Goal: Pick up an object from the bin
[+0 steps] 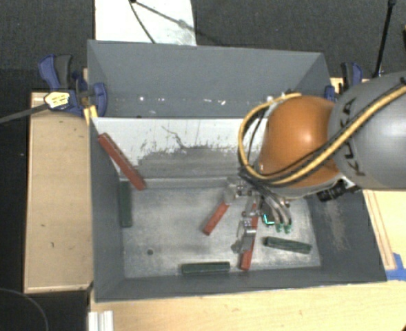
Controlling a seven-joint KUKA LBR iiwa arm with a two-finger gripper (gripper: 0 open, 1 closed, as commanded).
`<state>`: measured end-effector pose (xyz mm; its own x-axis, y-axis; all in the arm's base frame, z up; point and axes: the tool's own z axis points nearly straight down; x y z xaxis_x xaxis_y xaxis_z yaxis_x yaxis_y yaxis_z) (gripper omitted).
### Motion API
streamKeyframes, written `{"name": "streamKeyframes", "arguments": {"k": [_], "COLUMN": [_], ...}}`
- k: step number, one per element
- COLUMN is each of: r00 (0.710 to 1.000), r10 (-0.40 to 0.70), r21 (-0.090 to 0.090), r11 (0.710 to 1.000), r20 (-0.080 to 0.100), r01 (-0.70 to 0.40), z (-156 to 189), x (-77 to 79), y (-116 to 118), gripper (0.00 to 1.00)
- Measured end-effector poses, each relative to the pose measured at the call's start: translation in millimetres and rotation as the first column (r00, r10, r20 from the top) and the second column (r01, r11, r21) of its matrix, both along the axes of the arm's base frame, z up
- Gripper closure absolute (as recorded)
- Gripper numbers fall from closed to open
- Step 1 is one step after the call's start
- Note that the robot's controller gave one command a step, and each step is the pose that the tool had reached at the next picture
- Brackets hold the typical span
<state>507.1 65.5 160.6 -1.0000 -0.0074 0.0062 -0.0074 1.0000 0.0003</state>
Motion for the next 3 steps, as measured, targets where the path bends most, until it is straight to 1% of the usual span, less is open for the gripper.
{"name": "streamKeyframes", "arguments": {"k": [1,2,3], "r00": [0.915,0.902,0.775], "r10": [0.403,0.433,0.632], "r21": [0.0,-0.002,-0.002], "r11": [0.915,0.902,0.775], "r20": [0.008,0.014,0.013], "r01": [-0.403,-0.433,-0.632], "z": [-92,-58,-60], "x": [59.0,60.5,74.2], "y": [0,-6,11], "gripper": [0.0,0.0,0.0]}}
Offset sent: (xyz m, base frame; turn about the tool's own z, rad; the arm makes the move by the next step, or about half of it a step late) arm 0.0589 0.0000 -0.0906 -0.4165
